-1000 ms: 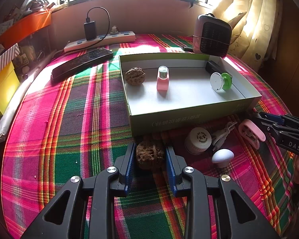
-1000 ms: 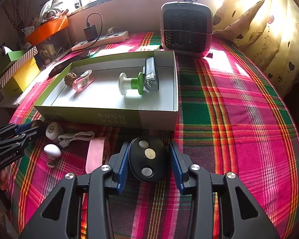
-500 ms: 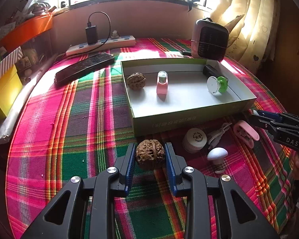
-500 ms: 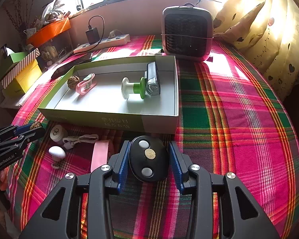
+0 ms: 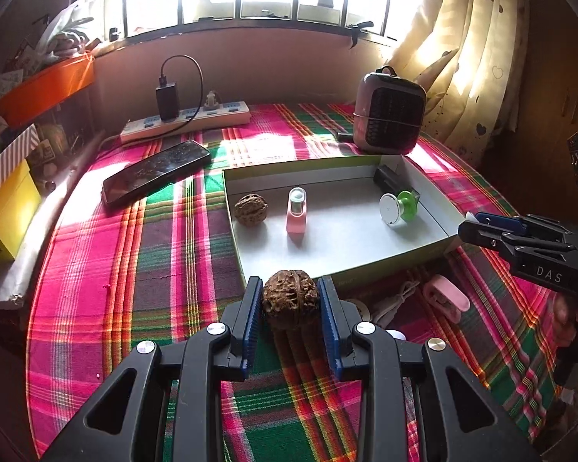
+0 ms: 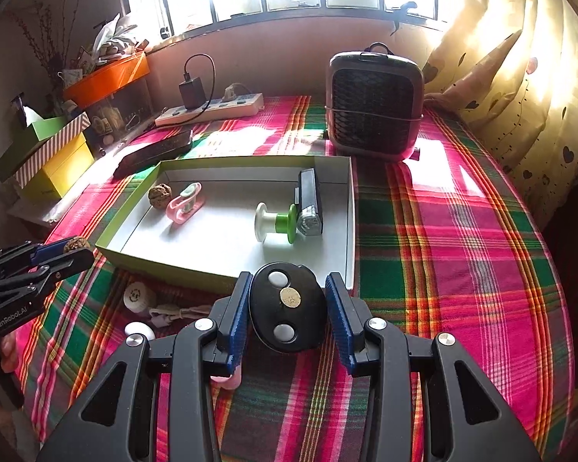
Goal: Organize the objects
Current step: 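Carry the walnut and black puck over the white tray with both grippers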
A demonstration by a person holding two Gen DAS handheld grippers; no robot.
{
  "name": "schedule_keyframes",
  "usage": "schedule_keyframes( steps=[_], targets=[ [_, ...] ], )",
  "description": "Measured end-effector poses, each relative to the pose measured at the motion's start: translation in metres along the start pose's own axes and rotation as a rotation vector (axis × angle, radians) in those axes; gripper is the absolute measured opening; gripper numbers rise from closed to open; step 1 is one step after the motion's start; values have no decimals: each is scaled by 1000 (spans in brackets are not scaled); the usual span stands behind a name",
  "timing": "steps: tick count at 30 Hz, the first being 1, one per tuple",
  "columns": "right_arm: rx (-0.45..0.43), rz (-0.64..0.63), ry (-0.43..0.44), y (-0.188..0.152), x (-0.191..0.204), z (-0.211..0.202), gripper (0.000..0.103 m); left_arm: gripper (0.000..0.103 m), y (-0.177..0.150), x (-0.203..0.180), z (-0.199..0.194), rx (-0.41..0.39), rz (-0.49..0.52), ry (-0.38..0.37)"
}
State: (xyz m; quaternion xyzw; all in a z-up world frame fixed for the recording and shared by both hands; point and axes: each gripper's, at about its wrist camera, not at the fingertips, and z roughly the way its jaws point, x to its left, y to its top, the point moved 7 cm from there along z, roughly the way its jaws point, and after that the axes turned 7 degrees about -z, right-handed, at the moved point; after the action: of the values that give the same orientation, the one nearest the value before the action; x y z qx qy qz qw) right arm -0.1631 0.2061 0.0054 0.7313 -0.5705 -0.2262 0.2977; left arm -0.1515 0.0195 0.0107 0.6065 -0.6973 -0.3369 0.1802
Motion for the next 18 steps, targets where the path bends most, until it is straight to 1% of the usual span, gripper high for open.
schedule_keyframes(
  steps=[5,9,15,18],
  targets=[
    [-17,-16,21,25,5,8,39,27,13,-3,10,5,-16,-26],
    [-19,-18,44,42,9,21,39,27,23,-2,22,10,-16,-16],
    [10,-17,77,61,14,51,39,27,33,-2,38,22,-7,-14],
    [35,-7,95,67,15,68,39,27,34,0,50,44,-18,-10]
  ],
)
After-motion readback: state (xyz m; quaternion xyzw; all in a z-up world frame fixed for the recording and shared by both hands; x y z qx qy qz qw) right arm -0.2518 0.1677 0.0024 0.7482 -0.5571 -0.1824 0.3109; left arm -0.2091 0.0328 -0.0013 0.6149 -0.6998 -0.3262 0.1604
